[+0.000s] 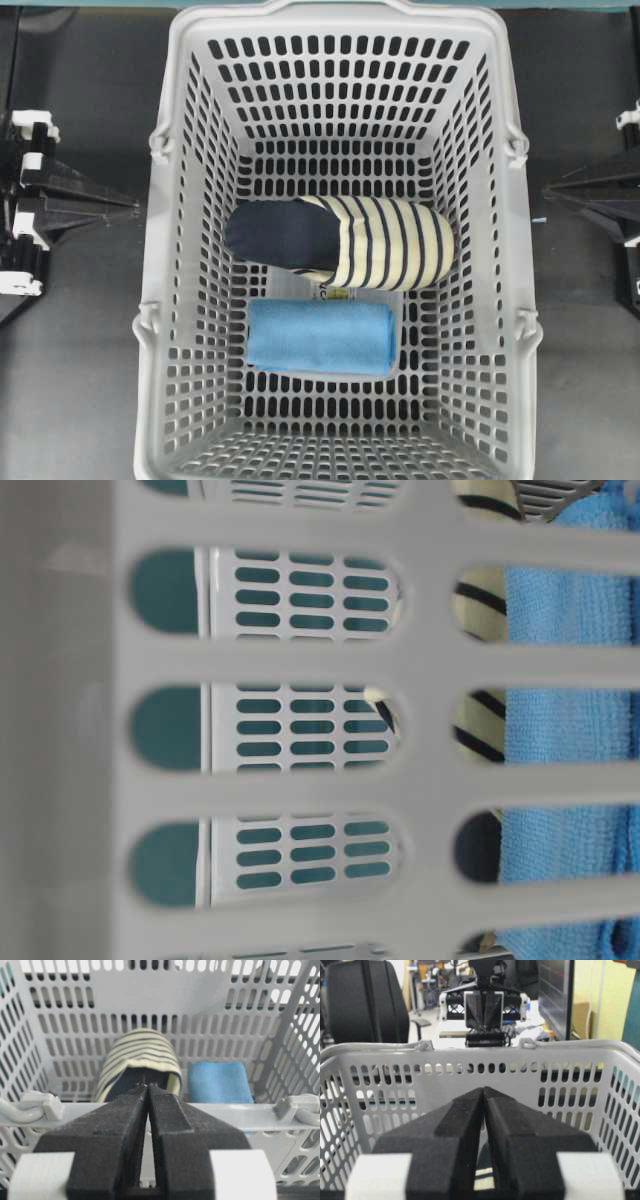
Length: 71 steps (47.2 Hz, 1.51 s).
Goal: Pick up the blue cloth from the shopping basket with the left arm.
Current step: 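Lower the left gripper into the basket and close it on the blue cloth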
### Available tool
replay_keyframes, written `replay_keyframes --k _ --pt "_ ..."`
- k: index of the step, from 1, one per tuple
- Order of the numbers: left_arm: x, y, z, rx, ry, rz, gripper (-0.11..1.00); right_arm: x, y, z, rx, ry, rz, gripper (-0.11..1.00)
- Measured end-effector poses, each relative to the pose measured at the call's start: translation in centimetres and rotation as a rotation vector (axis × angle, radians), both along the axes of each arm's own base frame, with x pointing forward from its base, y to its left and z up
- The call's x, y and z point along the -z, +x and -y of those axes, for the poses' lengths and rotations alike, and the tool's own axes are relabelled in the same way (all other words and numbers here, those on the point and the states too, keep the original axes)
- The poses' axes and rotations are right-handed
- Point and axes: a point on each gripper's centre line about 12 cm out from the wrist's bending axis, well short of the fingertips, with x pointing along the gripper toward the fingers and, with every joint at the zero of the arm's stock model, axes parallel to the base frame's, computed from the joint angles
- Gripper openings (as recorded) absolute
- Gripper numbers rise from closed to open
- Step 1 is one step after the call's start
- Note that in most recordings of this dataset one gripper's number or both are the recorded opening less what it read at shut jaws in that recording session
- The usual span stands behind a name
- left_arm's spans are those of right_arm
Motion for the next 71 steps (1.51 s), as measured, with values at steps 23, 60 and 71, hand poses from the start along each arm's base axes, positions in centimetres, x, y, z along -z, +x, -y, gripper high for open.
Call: replay_keyframes --k 23,60,71 --pt "-6.0 5.3 1.5 0.049 0.000 -0.364 0.00 1.3 0.1 0.0 0.000 0.021 -0.147 0.10" --pt "-2.5 20.4 5.0 0.074 0.037 -0.947 0.89 1.4 0.1 0.0 0.000 0.021 -0.155 0.76" --pt "1.9 24.3 7.3 0.089 0.032 -1.047 0.88 1.4 0.0 0.0 0.000 0.021 -0.153 0.76"
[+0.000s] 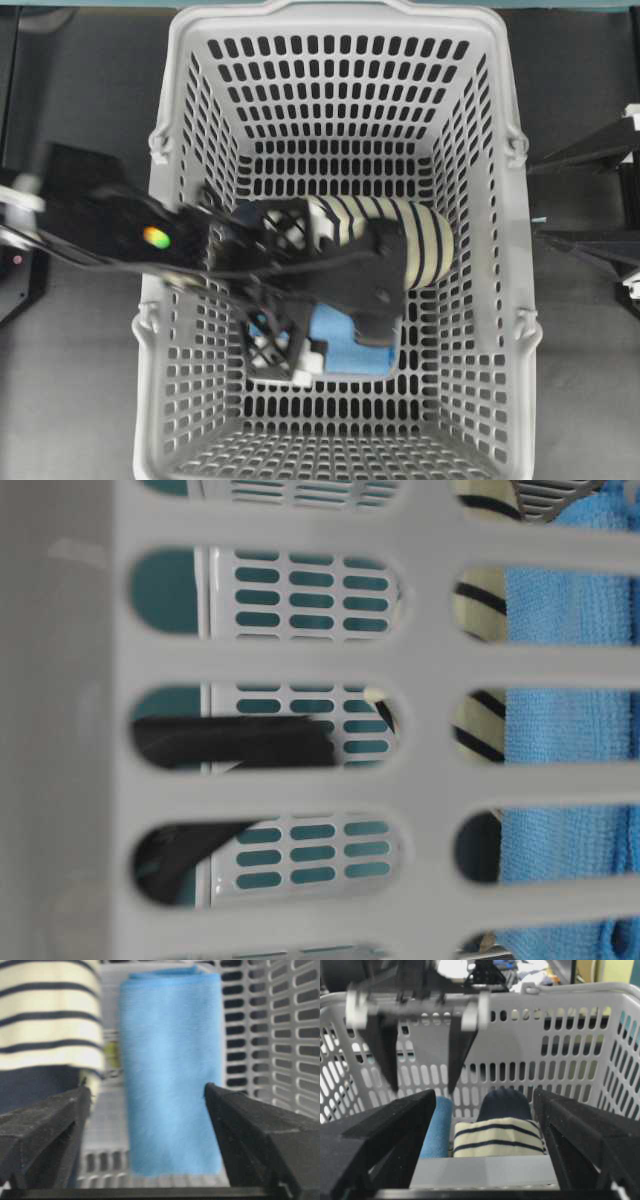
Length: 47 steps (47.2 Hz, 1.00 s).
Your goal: Pick up the blue cloth from the shopping basket with the left arm.
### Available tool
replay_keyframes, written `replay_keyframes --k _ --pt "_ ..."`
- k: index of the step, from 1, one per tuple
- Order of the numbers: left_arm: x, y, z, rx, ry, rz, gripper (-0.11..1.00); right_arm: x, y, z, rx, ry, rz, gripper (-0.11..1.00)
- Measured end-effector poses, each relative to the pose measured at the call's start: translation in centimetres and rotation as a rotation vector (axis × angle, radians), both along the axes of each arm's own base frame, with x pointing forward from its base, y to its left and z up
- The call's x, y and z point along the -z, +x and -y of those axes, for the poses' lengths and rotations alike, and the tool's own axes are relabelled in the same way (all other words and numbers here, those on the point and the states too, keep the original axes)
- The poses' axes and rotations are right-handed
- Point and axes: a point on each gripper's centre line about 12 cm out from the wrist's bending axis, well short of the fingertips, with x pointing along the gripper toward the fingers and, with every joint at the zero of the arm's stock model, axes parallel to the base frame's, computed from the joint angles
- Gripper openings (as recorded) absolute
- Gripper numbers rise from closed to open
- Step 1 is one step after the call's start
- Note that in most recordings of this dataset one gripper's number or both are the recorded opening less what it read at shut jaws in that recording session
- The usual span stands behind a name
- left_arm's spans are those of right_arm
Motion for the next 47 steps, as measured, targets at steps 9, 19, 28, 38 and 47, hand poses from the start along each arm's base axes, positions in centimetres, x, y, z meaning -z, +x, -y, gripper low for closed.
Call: replay_keyframes --k 9,19,28,38,47 --pt "3.0 1.0 0.4 -0.043 -0.020 -0.067 0.88 -0.1 -0.1 0.0 0.000 0.000 0.006 0.76" --pt "5.4 1.0 0.8 -0.051 -0.021 -0.112 0.88 -0.2 -0.1 0.0 0.000 0.000 0.009 0.76" --pt "7.2 0.8 1.2 -0.040 -0.020 -0.118 0.87 -0.2 -0.1 0.0 -0.001 0.002 0.009 0.75" --pt "7.9 0.6 1.1 -0.045 -0.025 -0.113 0.84 -0.2 -0.1 0.0 0.002 0.000 0.009 0.74" --pt "7.9 0.6 1.3 -0.026 -0.015 -0.110 0.47 -0.2 -0.1 0.0 0.002 0.000 0.009 0.75"
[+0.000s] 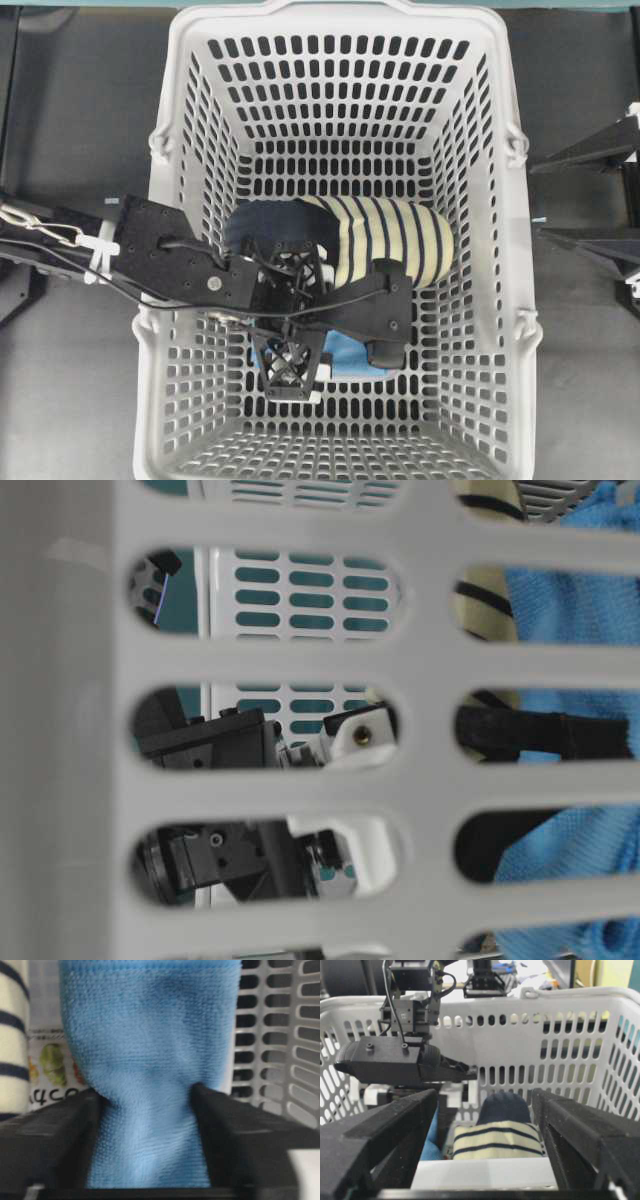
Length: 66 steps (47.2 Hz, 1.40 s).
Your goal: Pick up the blue cloth from the shopping basket with the left arm.
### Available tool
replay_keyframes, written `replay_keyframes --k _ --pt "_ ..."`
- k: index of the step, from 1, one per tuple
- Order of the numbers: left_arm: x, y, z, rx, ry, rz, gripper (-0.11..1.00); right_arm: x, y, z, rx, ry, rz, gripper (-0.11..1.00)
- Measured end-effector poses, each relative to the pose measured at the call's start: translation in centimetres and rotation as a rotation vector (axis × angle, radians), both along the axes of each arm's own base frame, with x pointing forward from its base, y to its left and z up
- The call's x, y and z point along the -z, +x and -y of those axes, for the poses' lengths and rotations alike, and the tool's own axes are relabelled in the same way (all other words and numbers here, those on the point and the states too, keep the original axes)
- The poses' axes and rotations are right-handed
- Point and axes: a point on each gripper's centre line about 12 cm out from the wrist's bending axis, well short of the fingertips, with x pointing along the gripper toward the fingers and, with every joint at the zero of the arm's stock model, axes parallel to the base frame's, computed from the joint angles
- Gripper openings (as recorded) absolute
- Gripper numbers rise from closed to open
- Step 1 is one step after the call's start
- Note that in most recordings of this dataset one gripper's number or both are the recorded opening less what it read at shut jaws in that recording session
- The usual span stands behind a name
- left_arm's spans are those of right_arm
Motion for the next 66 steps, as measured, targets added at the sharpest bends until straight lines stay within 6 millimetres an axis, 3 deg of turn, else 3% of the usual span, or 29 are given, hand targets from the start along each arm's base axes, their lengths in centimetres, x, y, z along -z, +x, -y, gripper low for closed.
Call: replay_keyframes --k 4,7,15,27,39,43,66 --pt "-0.1 0.0 0.1 0.002 0.000 0.002 0.24 0.0 0.0 0.0 -0.002 0.000 0.000 0.74" --pt "-0.4 -0.1 0.1 0.006 0.000 0.009 0.13 0.0 0.0 0.0 0.000 0.000 0.000 0.74" --pt "-2.3 0.1 0.2 0.020 0.000 0.050 0.13 0.0 0.0 0.0 0.000 0.000 0.000 0.74" --pt "-9.9 0.4 0.1 0.018 -0.009 0.132 0.13 0.0 0.0 0.0 0.000 0.002 0.002 0.74" --pt "-17.7 -0.8 -0.2 0.017 0.003 0.098 0.13 -0.1 0.0 0.0 0.000 0.002 0.005 0.74" --pt "-19.3 -1.1 -0.3 0.018 0.001 0.117 0.13 -0.1 0.0 0.0 0.001 0.003 0.005 0.74" --pt "-19.6 -1.1 -0.8 0.011 0.005 0.117 0.13 -0.1 0.0 0.0 0.001 0.003 0.005 0.74"
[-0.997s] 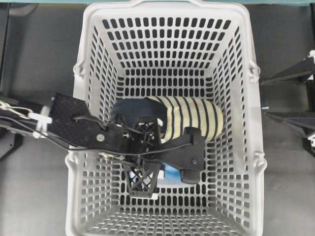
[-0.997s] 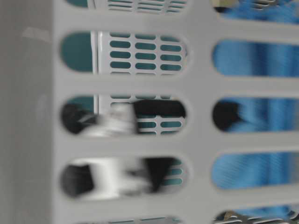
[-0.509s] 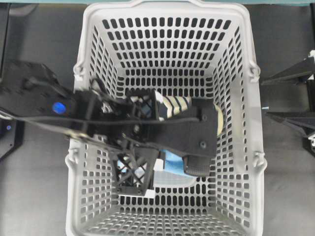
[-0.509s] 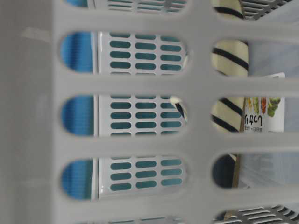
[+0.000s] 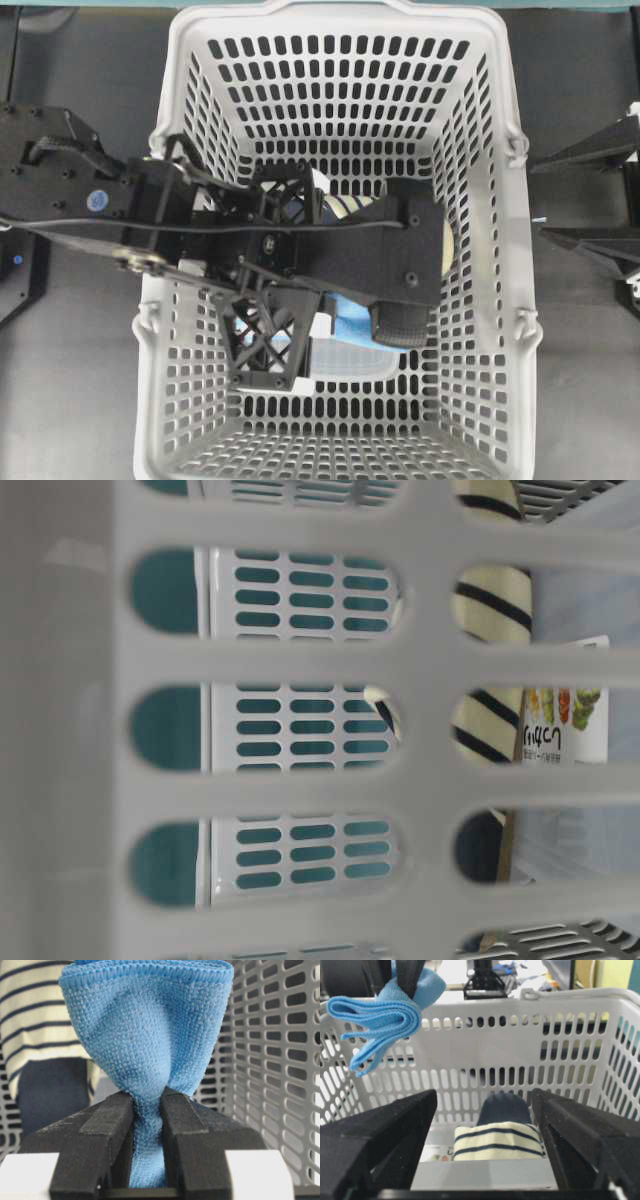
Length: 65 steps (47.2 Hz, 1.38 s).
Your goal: Pick up the blue cloth from the shopping basket with the left arm.
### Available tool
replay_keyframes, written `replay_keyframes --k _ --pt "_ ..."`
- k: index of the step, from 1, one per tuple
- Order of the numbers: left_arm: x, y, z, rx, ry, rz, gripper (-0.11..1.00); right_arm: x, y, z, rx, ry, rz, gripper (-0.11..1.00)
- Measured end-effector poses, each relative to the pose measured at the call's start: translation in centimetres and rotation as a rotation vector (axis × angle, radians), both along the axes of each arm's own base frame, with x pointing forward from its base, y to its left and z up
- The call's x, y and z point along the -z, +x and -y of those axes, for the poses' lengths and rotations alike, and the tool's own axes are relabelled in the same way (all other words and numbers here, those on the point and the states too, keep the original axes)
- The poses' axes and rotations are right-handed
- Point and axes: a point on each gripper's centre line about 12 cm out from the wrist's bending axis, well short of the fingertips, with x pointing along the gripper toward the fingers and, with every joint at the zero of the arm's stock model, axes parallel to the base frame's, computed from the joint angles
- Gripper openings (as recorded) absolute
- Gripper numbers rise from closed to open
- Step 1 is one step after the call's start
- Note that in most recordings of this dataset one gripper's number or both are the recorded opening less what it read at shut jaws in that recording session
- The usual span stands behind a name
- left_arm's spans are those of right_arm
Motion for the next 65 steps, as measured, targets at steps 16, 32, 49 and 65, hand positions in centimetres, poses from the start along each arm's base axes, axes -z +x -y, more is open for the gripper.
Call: replay_keyframes --k 16,32,49,65 --pt "0.6 -0.3 -0.8 -0.017 0.005 -0.019 0.13 0.0 0.0 0.0 0.000 0.000 0.000 0.74" --pt "0.7 -1.4 -1.1 -0.015 -0.010 0.059 0.13 0.0 0.0 0.1 0.006 -0.002 0.000 0.74" --pt "0.4 -5.0 -1.7 -0.010 -0.025 0.151 0.13 0.0 0.0 0.4 0.021 0.006 0.002 0.74" --pt "0.5 -5.0 -2.4 -0.024 -0.031 0.206 0.13 0.0 0.0 0.4 0.023 0.009 0.002 0.74"
